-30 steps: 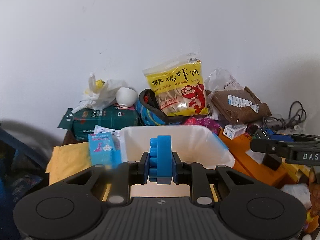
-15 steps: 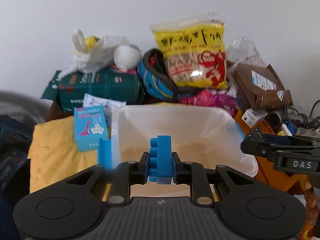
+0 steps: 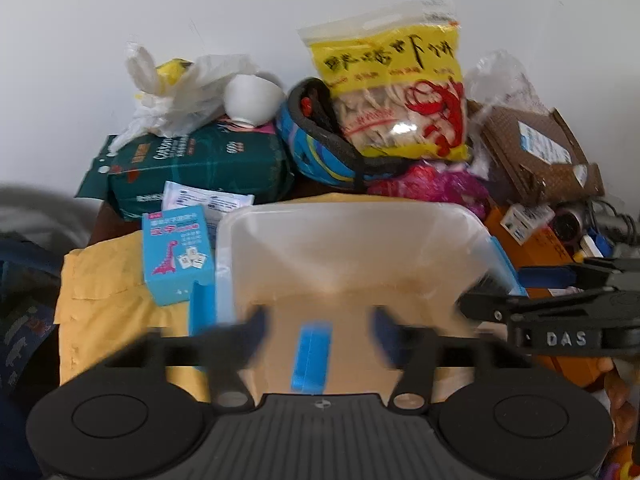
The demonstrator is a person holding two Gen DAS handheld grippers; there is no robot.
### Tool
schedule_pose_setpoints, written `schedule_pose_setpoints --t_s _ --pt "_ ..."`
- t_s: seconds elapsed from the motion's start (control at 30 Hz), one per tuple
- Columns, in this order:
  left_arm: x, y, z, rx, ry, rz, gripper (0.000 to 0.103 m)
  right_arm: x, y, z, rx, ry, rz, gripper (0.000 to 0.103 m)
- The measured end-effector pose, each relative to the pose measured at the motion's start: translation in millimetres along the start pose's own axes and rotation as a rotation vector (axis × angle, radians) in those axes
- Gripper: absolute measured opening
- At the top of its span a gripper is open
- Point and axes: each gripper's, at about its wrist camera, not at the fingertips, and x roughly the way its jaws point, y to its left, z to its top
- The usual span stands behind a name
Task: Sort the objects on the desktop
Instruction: 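Carry both pieces over the white bin and open both tools to drop them, then grasp the yellow square plate with the left tool while the right tool grasps the red cube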
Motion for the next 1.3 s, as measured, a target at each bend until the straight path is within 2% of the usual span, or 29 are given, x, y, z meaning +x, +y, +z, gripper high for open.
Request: schedule_pose_setpoints --t_s 0.13,0.27,0.37,0.43,0.5,0.63,0.73,0.8,0.83,0.93,1.0,1.13,1.23,1.3 --pt "-8 6 -7 0.001 -0.025 -0.002 0.072 -4 3 -2 -0.03 -0.042 -0.02 0.082" --pt "-34 15 -26 -0.029 -0.115 -0.022 0.072 -16 3 -11 -0.031 -0.094 -0.011 0.082" --pt "-59 19 -56 -0.004 -0.188 -0.029 0.072 -42 9 -33 -0.051 -0.191 0.025 0.082" --pt "-76 22 -85 0.041 -0.235 -0.033 0.072 -60 15 -61 -0.08 -0.249 0.054 0.082" --pt "-88 26 -116 0.057 -0.25 -0.043 0.072 -71 23 -89 -0.115 -0.271 0.062 0.082" --pt "-92 35 -181 0.03 -0.221 -0.025 0.072 -76 28 -162 -0.147 -0.251 0.054 0.082" --pt "-80 35 -225 0.015 -0.142 -0.009 0.072 -67 25 -210 -0.133 -0.202 0.024 0.08" --pt "-73 34 -245 0.003 -0.097 -0.012 0.072 -59 24 -234 -0.126 -0.153 0.009 0.073" --pt "-71 32 -252 0.01 -0.084 -0.016 0.072 -55 23 -244 -0.117 -0.13 0.007 0.073" --pt "-59 24 -267 0.065 -0.049 -0.012 0.072 -46 24 -261 -0.124 -0.098 0.008 0.073" --pt "-53 22 -275 0.081 -0.041 -0.005 0.072 -43 25 -270 -0.133 -0.084 0.003 0.069" --pt "-44 20 -277 0.104 -0.038 -0.007 0.071 -34 29 -273 -0.151 -0.07 -0.006 0.065" --pt "-40 16 -281 0.122 -0.029 -0.027 0.062 -29 31 -275 -0.152 -0.071 -0.005 0.065" --pt "-37 14 -282 0.134 -0.022 -0.024 0.056 -26 32 -276 -0.159 -0.069 -0.01 0.06"
